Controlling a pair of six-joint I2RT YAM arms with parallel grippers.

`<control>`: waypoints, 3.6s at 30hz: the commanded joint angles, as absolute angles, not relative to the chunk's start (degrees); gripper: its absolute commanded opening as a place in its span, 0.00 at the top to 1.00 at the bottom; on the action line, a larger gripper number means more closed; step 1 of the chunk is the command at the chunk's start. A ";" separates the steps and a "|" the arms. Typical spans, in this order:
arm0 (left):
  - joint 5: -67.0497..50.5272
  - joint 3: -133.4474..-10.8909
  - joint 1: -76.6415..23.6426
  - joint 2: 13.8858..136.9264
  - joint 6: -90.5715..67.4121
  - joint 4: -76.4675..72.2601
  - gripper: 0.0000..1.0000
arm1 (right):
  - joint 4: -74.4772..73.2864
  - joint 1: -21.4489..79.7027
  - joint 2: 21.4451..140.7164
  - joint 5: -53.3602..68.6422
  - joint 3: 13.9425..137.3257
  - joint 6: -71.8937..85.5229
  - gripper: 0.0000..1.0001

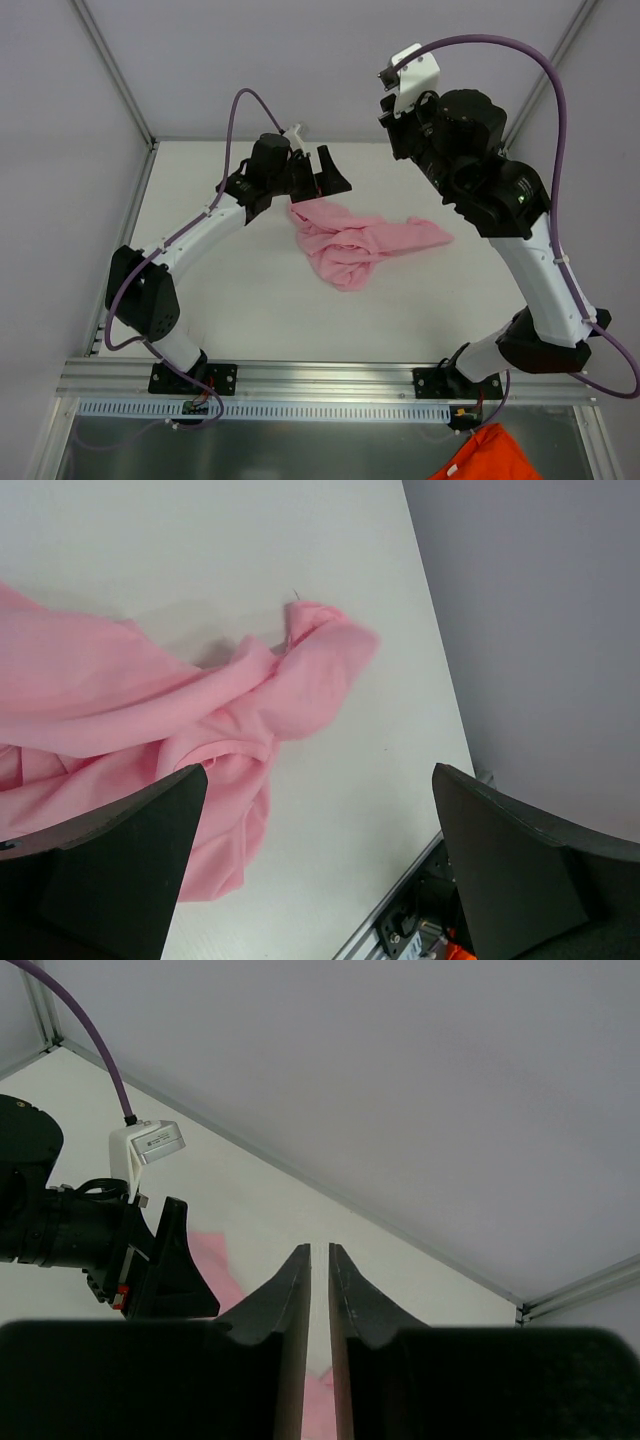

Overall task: Fold and stack the t-shirts
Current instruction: Move the tshirt to the center of the board, then flatten out the tshirt

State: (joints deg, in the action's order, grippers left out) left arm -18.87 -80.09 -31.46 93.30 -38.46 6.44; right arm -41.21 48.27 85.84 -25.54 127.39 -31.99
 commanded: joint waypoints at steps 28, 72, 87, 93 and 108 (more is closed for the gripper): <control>-22.17 -110.92 -46.93 124.89 -20.39 33.75 0.01 | -42.97 44.47 74.27 -57.59 121.99 -28.31 0.75; 13.97 -105.20 -46.93 125.42 -23.73 40.34 0.40 | -46.85 44.47 70.23 -43.77 119.18 -27.60 0.84; 17.05 -103.27 -46.85 124.46 -24.79 42.19 1.00 | -46.05 44.47 68.03 -44.39 114.79 -27.95 0.84; 21.34 -103.44 -46.85 123.31 -24.79 42.89 0.23 | -46.32 44.47 68.20 -44.03 113.82 -27.60 0.84; 25.49 -101.95 -46.85 123.66 -25.40 43.95 0.12 | -47.02 44.47 67.59 -42.98 112.94 -26.72 0.84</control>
